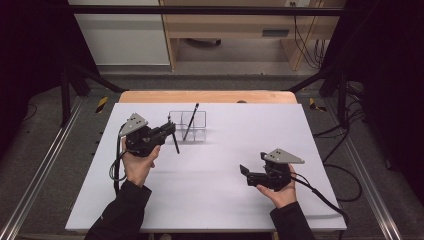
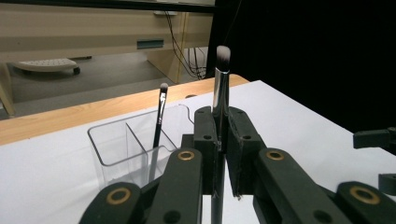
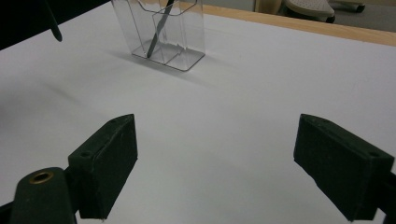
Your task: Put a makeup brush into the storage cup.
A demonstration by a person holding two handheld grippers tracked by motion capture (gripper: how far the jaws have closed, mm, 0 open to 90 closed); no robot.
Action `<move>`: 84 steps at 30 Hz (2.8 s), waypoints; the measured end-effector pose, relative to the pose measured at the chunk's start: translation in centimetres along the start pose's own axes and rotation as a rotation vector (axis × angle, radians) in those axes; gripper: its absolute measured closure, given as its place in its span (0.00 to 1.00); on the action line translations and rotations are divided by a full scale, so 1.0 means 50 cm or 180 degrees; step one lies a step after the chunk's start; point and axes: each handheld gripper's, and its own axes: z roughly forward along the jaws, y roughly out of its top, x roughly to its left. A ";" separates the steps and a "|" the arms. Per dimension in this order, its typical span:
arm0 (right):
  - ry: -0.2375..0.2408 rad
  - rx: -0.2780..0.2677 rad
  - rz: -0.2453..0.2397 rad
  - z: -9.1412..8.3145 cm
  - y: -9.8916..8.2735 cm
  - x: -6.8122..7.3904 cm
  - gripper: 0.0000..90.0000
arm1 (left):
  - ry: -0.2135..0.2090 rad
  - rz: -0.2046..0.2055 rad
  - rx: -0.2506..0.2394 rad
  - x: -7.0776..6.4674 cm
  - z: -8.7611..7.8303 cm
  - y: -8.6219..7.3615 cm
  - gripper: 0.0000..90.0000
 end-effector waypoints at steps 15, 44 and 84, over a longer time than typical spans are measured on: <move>-0.0022 0.0016 0.0008 -0.002 0.001 -0.002 0.14 | 0.0045 0.0036 0.0024 0.005 0.029 0.029 0.92; -0.0093 0.0154 -0.0042 0.003 -0.001 -0.006 0.08 | 0.0078 0.0122 0.0024 0.003 0.071 0.071 0.92; -0.0099 0.0152 -0.0022 0.002 0.000 -0.006 0.07 | 0.0293 0.0203 0.0053 0.029 0.137 0.113 0.92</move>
